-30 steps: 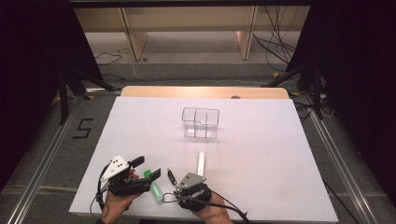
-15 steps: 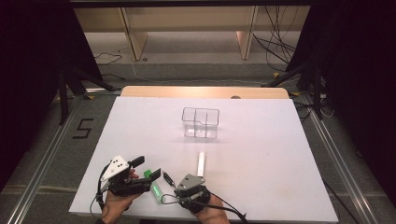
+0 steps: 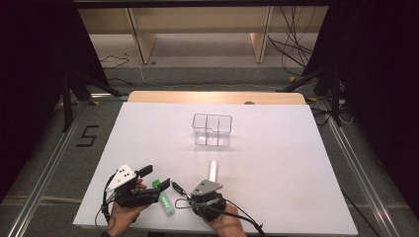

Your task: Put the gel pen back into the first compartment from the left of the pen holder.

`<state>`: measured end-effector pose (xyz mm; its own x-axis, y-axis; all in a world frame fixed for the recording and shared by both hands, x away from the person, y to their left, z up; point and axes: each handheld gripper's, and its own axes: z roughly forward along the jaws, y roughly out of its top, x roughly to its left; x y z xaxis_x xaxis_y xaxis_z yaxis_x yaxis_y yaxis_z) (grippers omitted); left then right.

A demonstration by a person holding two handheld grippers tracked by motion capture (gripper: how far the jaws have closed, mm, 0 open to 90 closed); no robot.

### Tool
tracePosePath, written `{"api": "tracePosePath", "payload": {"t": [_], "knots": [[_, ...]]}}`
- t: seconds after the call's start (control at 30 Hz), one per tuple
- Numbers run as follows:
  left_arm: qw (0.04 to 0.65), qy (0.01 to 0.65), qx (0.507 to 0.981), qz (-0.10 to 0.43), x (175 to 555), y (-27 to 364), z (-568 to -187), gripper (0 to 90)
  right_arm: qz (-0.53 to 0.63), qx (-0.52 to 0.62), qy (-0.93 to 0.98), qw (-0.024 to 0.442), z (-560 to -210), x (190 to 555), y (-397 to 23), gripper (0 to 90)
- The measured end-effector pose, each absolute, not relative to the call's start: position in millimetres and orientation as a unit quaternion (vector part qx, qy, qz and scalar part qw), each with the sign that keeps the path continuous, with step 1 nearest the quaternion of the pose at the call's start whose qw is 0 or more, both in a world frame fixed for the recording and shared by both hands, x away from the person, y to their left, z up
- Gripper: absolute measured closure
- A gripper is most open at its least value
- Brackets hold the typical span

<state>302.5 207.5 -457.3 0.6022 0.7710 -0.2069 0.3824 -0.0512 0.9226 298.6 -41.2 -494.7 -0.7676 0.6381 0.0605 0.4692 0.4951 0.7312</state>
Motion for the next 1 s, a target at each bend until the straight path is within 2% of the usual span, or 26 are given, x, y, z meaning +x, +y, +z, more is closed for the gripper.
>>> {"api": "tracePosePath", "payload": {"t": [0.4, 0.67, 1.0], "knots": [[0.554, 0.411, 0.702, 0.175, 302, 208, -457, 15.8, 0.415, 0.295, 0.849, 0.141, -466, 308, -68, 80.1], [0.552, 0.410, 0.705, 0.172, 303, 208, -458, 15.8, 0.417, 0.231, 0.857, 0.195, -448, 304, -88, 80.1], [0.540, 0.392, 0.728, 0.159, 304, 200, -458, 15.7, 0.376, 0.155, 0.874, 0.266, -451, 288, -95, 80.2]]}}
